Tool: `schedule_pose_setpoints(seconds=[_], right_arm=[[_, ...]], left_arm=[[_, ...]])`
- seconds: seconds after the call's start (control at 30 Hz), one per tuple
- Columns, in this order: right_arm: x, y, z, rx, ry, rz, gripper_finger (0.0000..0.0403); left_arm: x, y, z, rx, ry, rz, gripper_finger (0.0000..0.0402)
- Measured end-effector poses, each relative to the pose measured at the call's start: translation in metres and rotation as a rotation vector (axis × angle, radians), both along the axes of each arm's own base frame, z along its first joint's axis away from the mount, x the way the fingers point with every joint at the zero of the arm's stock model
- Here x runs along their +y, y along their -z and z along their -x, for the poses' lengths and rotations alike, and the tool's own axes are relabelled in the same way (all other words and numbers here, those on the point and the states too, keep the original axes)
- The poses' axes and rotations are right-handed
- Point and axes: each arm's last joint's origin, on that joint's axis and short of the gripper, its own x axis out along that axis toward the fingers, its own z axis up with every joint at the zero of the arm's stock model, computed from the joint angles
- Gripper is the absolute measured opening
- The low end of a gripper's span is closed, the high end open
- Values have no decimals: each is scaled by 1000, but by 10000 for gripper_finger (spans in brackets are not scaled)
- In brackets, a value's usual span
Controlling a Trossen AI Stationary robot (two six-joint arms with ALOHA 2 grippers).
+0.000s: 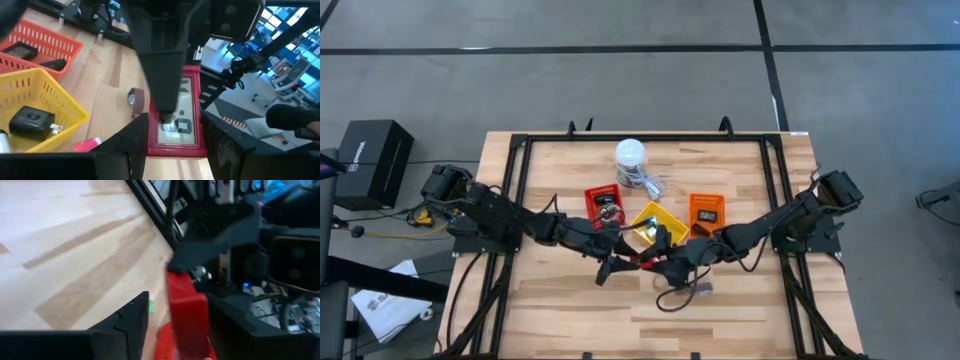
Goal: Pick & Place Office items
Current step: Put the red digital clock into the orange basket
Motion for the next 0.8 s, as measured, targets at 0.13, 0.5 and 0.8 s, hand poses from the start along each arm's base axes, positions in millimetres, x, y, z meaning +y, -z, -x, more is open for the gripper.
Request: schedule_pose_setpoints(seconds=[0.13, 0.5, 0.8], right_arm=[[-2, 0, -1, -4, -4, 26, 131], [-3, 0, -1, -3, -2, 34, 60], [-4, 0, -1, -1, 2, 24, 57]], left_arm=[[3, 0, -1, 2, -12, 8, 158], [4, 0, -1, 2, -14, 14, 166], [4, 0, -1, 1, -19, 7, 182]])
